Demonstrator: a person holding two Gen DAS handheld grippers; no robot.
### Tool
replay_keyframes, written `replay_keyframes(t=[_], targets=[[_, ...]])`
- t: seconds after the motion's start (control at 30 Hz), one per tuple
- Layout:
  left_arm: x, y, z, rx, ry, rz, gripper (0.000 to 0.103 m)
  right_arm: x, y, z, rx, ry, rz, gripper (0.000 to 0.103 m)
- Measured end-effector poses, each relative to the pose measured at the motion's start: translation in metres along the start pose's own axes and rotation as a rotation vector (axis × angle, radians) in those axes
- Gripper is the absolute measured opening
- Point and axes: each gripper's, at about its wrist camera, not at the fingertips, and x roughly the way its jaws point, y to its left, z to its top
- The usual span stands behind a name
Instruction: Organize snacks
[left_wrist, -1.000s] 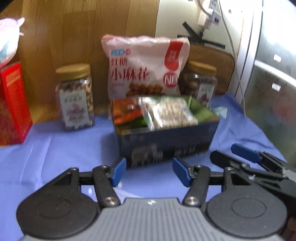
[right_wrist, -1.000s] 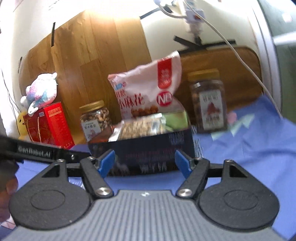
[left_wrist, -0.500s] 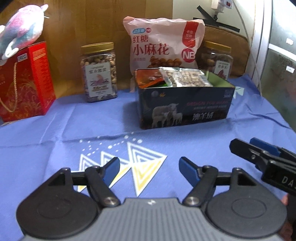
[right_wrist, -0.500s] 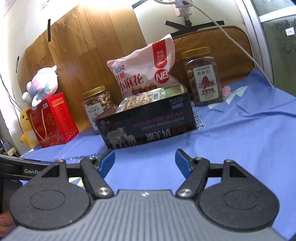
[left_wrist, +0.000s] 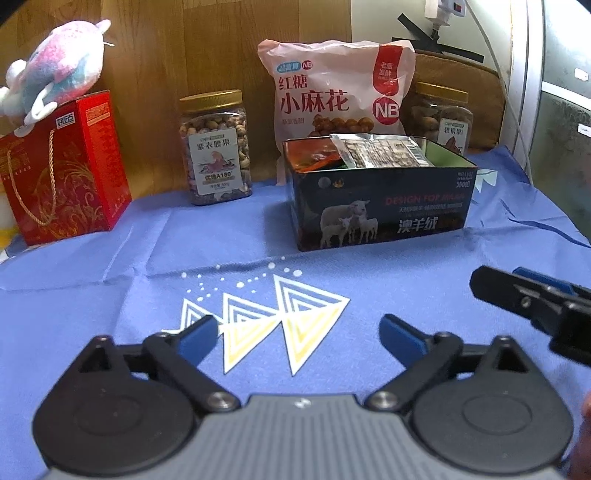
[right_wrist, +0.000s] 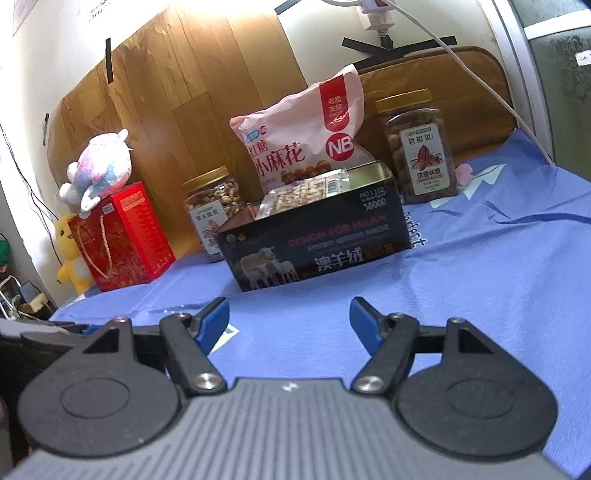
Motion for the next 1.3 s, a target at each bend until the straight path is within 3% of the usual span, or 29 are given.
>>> replay_keyframes(t=[0.4, 0.63, 0.87, 1.3], targets=[[-0.018, -0.005, 0.002, 0.021, -0.024, 0.008, 0.103, -0.023, 0.013, 0.016, 0.024, -0.035, 0.039, 0.077], [-0.026, -0.008, 0.000, 0.022, -0.043, -0.048, 0.103, -0.029, 0.015, 0.017, 0.034, -0.053, 0.040, 0.080], [-0.031, -0.009, -0.002, 0.022, -0.056, -0.023, 0.103, -0.036, 0.017, 0.015, 0.038, -0.072, 0.025, 0.087], [-0.030, -0.010, -0.009, 0.051, -0.041, 0.045, 0.103, -0.036, 0.021, 0.009, 0.042, -0.059, 0.020, 0.088]])
